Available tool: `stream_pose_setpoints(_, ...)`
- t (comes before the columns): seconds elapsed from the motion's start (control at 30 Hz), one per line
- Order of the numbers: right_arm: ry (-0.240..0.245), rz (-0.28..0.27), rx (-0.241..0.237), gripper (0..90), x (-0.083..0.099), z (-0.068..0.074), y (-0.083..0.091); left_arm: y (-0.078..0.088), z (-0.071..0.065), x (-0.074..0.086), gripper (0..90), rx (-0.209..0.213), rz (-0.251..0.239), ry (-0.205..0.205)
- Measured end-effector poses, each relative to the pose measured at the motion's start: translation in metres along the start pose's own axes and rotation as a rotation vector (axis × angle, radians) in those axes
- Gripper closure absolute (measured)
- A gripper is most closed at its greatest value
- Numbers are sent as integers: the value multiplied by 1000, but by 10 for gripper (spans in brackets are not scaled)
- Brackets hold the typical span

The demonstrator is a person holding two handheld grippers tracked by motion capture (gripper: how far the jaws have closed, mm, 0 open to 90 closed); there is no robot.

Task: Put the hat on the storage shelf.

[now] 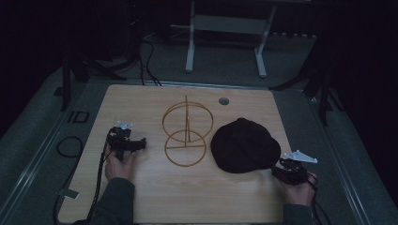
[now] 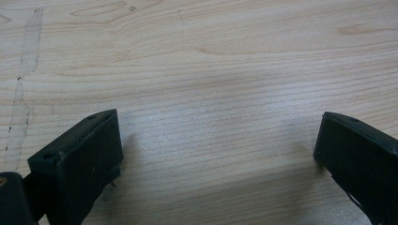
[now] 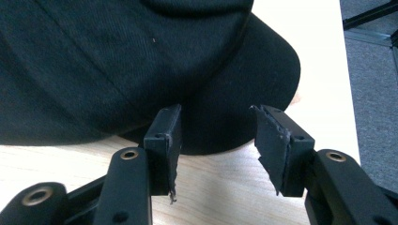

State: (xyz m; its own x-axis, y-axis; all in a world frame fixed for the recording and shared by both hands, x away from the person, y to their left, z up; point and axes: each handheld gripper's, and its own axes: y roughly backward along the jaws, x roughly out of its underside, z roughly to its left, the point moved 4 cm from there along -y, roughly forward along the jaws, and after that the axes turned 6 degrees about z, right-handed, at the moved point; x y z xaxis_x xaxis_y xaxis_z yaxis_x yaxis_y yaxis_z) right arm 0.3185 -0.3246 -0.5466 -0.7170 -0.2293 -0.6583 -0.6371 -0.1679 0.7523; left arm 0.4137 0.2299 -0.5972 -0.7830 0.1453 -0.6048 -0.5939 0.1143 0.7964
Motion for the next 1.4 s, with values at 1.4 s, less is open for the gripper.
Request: stream_pose_setpoints(1.4, 86, 50, -32, 438, -80, -3, -16, 0, 0, 0, 10, -1, -2, 3)
